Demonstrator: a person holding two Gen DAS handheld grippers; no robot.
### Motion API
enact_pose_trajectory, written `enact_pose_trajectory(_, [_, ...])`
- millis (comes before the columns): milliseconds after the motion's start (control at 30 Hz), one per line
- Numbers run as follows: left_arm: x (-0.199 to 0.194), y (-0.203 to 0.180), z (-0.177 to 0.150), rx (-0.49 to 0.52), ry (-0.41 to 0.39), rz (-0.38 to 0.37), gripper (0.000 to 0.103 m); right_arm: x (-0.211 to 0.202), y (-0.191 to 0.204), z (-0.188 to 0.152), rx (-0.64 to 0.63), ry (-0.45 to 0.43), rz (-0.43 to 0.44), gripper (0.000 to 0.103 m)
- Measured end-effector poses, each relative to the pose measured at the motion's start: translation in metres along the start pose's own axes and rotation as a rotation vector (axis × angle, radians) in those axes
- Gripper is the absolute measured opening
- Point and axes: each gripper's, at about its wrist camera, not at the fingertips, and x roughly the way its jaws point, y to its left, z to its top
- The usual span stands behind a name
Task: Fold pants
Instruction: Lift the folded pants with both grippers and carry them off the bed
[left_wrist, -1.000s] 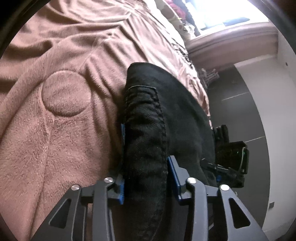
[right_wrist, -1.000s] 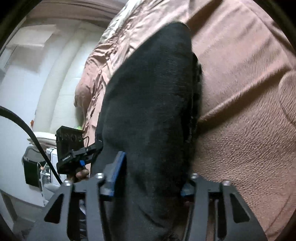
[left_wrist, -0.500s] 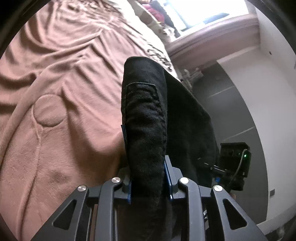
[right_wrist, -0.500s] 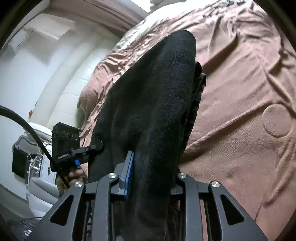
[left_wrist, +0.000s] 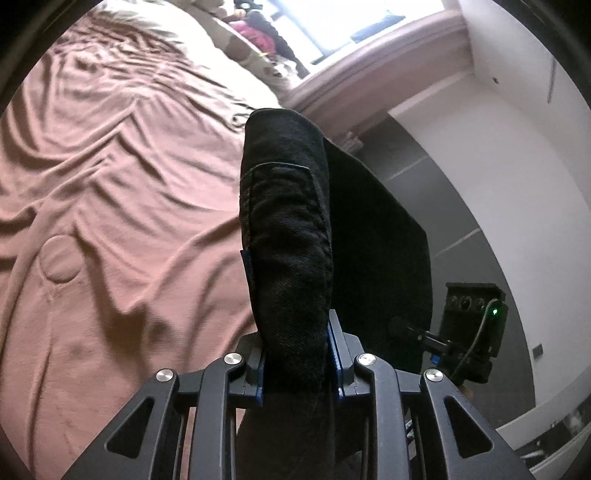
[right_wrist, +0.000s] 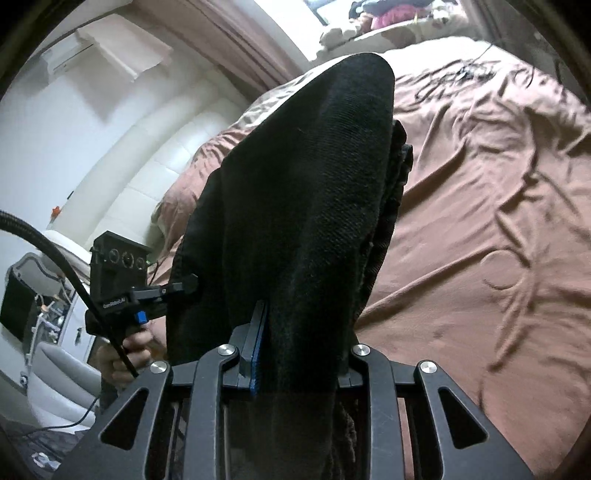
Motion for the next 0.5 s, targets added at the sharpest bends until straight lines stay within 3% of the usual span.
enact_pose_trajectory(167, [0.006, -0.038, 0.005, 0.059, 0.013, -0.050, 0.027, -0.040, 0.025, -0.016, -0.028, -0.059, -0.086, 0.024])
enact_pose_trajectory(500, [0.029, -0.113, 0.004, 0.173, 0.049, -0.120, 0.027, -0.128, 0.036, -0.042, -0.043, -0.164, -0.209, 0.024])
